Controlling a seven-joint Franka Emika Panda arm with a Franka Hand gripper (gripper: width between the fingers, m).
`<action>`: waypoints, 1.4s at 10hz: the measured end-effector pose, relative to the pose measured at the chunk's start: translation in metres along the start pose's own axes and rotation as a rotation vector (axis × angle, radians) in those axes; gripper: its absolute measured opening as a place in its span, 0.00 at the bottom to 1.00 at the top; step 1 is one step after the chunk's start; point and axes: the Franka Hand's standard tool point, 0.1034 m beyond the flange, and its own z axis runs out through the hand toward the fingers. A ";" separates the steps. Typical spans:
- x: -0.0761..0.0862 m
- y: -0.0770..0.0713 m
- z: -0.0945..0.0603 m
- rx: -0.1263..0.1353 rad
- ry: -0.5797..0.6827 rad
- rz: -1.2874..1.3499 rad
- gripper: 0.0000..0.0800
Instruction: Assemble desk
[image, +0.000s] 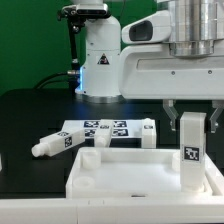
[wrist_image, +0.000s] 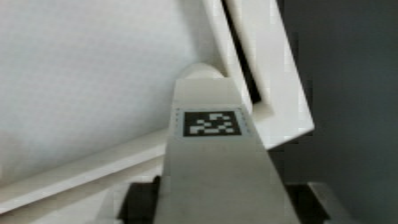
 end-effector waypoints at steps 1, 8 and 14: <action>-0.002 -0.003 0.000 0.010 -0.003 0.163 0.36; -0.004 -0.004 -0.001 0.057 -0.026 0.518 0.57; -0.005 -0.007 -0.006 0.020 0.022 -0.107 0.81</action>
Offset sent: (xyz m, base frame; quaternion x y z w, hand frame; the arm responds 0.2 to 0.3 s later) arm 0.0166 0.0160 -0.0108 0.0779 -0.0092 0.3823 0.9207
